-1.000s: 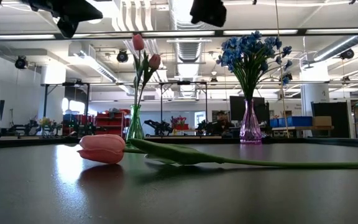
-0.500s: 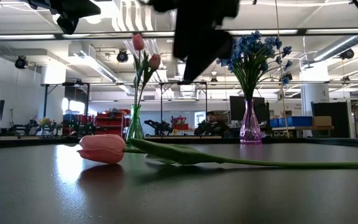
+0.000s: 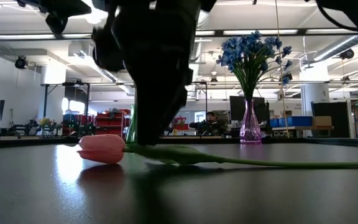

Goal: Sort flowers into vase by color
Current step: Put the pink tulip into the green vase

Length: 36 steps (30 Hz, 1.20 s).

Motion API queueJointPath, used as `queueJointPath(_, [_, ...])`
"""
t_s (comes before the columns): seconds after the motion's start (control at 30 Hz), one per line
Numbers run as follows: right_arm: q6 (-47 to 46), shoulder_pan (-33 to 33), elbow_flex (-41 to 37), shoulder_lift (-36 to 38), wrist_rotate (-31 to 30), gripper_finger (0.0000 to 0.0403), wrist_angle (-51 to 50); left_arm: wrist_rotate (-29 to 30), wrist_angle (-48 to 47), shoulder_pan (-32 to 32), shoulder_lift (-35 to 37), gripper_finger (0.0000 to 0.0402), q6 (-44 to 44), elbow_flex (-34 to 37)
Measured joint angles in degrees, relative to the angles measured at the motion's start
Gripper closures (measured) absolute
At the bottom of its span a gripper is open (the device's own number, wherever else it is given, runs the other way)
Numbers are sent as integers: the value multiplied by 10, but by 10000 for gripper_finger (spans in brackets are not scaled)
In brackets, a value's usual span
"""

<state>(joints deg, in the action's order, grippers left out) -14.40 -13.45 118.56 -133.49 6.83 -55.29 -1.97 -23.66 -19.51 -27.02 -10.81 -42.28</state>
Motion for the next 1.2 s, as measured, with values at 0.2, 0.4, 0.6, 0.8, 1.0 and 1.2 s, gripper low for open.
queueJointPath(0.2, [8, 4, -4, -19, 8, 271, 1, 0, -7, 0, 24, 402, -27, 0])
queueJointPath(0.4, [-31, 5, 3, -22, 5, 358, 0, 0, -7, 0, 72, 402, -22, 0])
queueJointPath(0.6, [-62, 17, 83, -14, -19, 389, 2, 0, -62, 0, 140, 402, 15, -21])
queueJointPath(0.8, [-88, 51, 144, 28, -106, 390, 120, 22, -108, 0, 203, 401, 18, -44])
queueJointPath(1.0, [-57, 116, 157, 64, -190, 390, 274, 47, -123, 0, 249, 402, 9, -38])
queueJointPath(1.2, [0, 187, 163, 66, -188, 390, 417, 56, -138, 0, 260, 402, 7, -33])
